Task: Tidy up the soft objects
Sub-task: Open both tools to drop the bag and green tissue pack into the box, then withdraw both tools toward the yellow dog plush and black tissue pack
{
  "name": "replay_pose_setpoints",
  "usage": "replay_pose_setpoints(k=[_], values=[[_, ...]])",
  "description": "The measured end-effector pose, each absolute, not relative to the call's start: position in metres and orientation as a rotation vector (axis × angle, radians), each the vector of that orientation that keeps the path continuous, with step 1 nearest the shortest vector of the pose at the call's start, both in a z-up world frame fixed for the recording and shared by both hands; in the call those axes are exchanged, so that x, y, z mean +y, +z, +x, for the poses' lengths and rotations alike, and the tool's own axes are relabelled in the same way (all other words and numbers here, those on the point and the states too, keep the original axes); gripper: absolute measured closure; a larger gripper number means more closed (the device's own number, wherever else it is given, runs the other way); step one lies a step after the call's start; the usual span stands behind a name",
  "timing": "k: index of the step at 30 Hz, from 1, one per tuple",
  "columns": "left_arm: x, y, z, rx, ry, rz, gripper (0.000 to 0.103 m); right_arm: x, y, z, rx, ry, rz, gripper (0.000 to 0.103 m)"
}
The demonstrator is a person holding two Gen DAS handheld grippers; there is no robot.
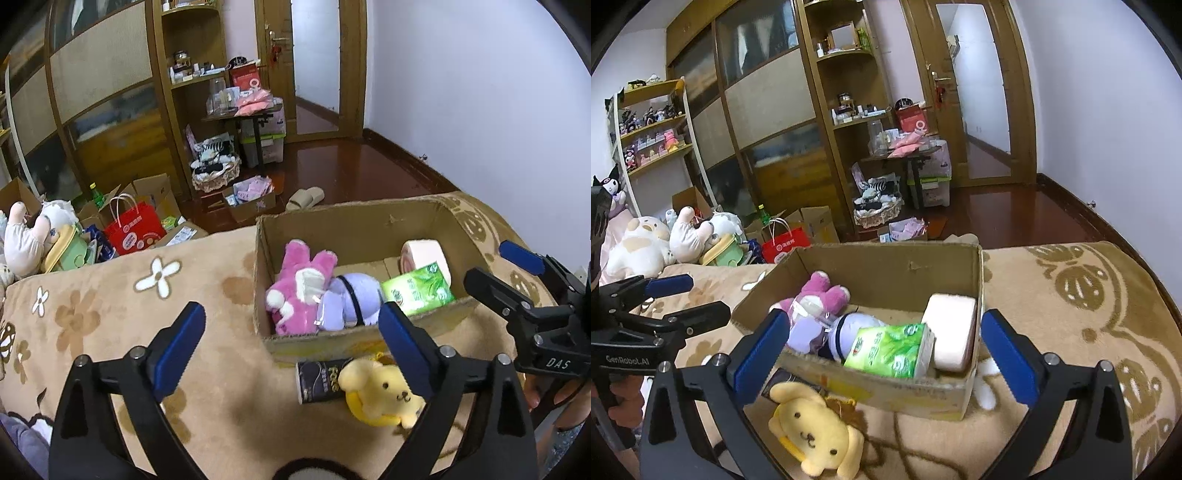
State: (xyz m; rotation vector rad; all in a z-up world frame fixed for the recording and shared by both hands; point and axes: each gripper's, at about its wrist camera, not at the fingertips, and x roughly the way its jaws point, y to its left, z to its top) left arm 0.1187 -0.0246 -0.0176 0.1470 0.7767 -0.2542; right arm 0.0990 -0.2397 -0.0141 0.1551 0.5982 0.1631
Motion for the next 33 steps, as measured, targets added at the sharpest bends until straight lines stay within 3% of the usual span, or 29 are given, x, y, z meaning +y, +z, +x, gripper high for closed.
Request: replay_pose_setpoints(k=[25,33], values=[[-0.017,-0.076,0.127,1.079,-0.252,0.16,0.005,-0.203,-0.071,0.085,0.836,0.269,0.071,0.0],[-0.02,-0.092,0.135,1.131,-0.252,0.202,0.005,-0.185,-0.107,0.095,1.002,0.308,0.041,0.0]])
